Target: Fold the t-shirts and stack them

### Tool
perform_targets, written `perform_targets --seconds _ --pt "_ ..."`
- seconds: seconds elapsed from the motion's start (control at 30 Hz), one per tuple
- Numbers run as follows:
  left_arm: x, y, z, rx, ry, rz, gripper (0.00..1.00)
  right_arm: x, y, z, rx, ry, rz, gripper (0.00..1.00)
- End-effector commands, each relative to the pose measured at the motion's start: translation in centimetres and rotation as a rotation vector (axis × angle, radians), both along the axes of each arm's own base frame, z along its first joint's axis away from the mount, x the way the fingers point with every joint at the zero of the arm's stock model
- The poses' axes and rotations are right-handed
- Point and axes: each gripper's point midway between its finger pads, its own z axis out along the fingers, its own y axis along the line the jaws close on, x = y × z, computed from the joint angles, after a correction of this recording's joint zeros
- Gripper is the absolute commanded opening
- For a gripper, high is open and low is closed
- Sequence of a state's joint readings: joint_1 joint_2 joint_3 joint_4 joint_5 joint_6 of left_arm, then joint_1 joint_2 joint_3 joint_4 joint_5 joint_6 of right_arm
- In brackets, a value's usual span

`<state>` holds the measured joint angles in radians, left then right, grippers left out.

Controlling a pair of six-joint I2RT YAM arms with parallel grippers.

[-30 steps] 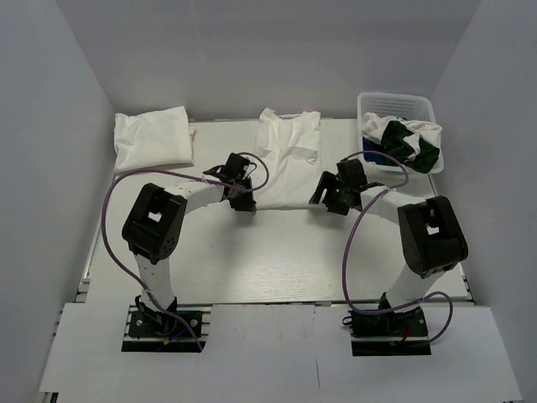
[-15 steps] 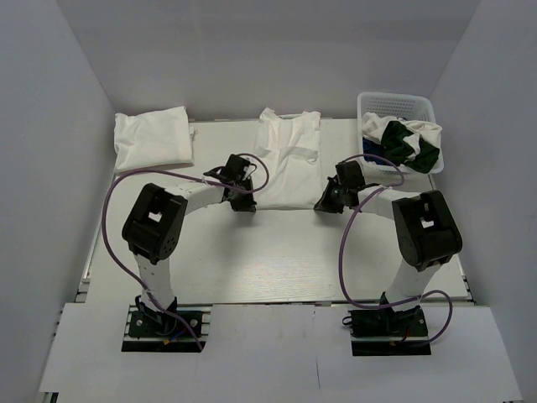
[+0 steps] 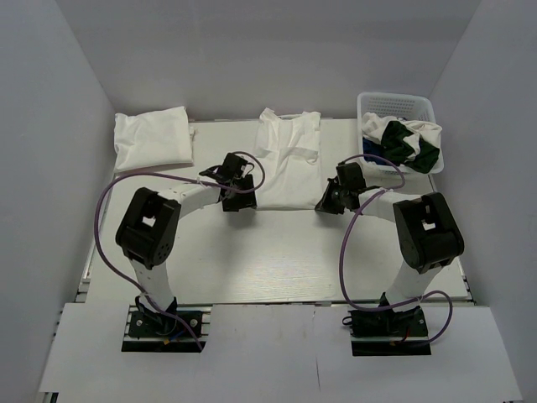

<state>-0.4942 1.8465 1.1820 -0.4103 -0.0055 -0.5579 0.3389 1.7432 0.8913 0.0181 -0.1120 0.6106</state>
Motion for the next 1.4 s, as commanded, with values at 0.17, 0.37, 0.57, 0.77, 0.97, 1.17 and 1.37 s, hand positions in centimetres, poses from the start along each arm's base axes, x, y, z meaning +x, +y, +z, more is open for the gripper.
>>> perform_targets --seconds 0.17,0.37,0.57,0.77,0.97,1.17,1.37 --pt "3.4 -0.8 0.6 -0.005 -0.040 0.011 0.65 0.2 -0.6 0.0 -0.039 -0.012 0.011 0.00" --pt "2.1 -1.8 -0.6 -0.048 0.025 -0.041 0.00 -0.3 -1.2 -0.3 -0.065 0.006 -0.009 0.00" --pt "-3.0 -2.0 1.8 -0.120 0.039 -0.114 0.00 -3.3 -1.4 1.8 -0.082 -0.011 0.026 0.00" --pt "-8.2 -4.6 7.0 -0.335 0.036 -0.297 0.00 -9.2 -0.9 4.5 -0.072 -0.037 0.126 0.00" --pt "-7.9 -4.1 12.7 -0.319 -0.115 -0.302 0.00 -8.7 -1.3 10.7 -0.089 -0.186 0.098 0.00" --pt "-5.3 -4.1 16.9 -0.315 -0.243 -0.242 0.00 -5.1 -1.5 18.0 -0.048 -0.398 -0.016 0.00" --pt "0.3 -3.1 19.8 -0.232 -0.317 -0.067 0.00 -1.8 -0.9 20.7 -0.054 -0.429 -0.061 0.00"
